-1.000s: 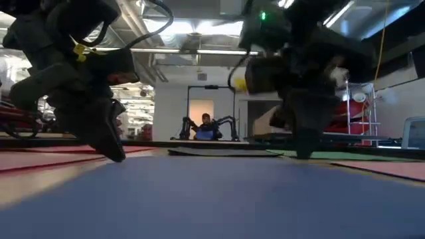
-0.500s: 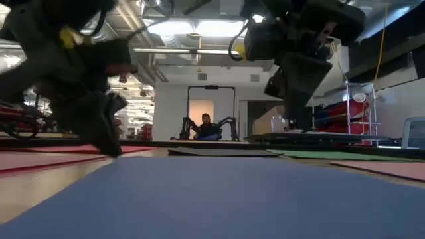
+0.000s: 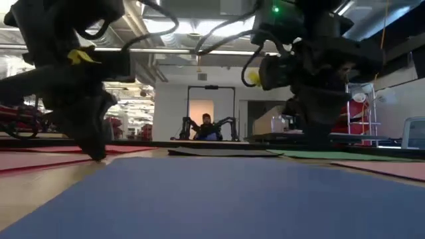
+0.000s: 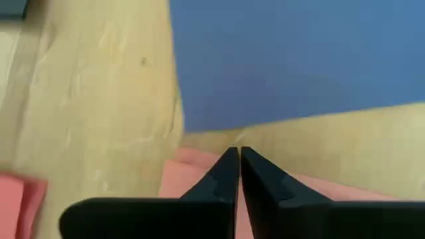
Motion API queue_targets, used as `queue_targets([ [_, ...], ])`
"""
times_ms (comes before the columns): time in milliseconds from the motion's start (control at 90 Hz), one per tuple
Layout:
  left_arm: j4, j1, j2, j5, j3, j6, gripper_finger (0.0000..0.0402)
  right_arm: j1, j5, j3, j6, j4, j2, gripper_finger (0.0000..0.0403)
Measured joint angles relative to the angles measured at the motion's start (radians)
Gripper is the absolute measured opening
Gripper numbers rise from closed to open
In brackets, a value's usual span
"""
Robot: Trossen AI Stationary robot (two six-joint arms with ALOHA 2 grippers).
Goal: Organize paper
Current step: Adjust the blue paper
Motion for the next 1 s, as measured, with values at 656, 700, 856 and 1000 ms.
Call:
queue_targets([
  [656,0.088,0.121,0.000,0.001,-0.016,0.115,0.0000,0.000,-0.055,-0.008,0.004,0.046,0.000,0.0000],
  [700,0.092,0.127,0.000,0.001,-0.016,0.121,0.0000,0.000,-0.062,-0.008,0.005,0.050,0.000,0.0000],
  [856,0.122,0.165,0.007,0.001,-0.016,0.162,0.0000,0.008,-0.061,-0.008,0.009,0.058,0.000,0.0000],
  [1000,0.199,0.203,0.036,0.001,-0.016,0.221,0.0000,0.016,-0.015,-0.008,0.003,0.070,0.000,0.0000],
])
